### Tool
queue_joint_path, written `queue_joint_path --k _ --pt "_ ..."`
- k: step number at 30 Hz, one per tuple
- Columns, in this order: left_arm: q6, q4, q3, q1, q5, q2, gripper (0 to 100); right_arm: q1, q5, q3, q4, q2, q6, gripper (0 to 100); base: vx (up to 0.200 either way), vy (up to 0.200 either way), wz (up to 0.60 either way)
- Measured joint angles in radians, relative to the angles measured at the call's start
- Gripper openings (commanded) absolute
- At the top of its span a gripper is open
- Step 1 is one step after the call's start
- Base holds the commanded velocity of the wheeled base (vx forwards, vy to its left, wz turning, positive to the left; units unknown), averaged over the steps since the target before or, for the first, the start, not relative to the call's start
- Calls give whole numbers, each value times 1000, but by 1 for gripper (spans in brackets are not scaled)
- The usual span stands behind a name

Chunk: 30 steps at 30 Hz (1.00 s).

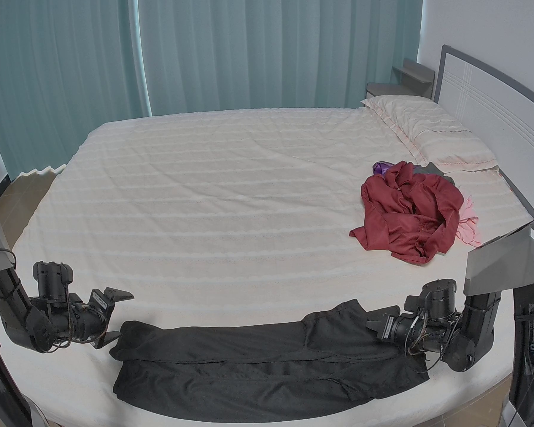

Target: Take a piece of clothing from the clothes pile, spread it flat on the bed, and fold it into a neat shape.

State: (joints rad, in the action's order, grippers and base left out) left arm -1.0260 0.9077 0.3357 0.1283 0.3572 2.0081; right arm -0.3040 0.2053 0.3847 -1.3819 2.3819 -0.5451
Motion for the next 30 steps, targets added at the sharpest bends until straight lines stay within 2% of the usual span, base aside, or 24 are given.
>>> queue_joint_path --k 7,18,19,30 --pt "0 0 0 0 0 0 100 21 0 -69 -6 -27 20 0 0 0 0" --pt "0 0 -1 0 0 0 100 45 1 -160 5 -85 100 0 0 0 0" --pt "0 0 -1 0 0 0 100 45 1 -163 6 -85 105 100 0 0 0" --pt "0 0 -6 -1 -19 1 100 46 -5 -174 23 -104 118 100 0 0 0"
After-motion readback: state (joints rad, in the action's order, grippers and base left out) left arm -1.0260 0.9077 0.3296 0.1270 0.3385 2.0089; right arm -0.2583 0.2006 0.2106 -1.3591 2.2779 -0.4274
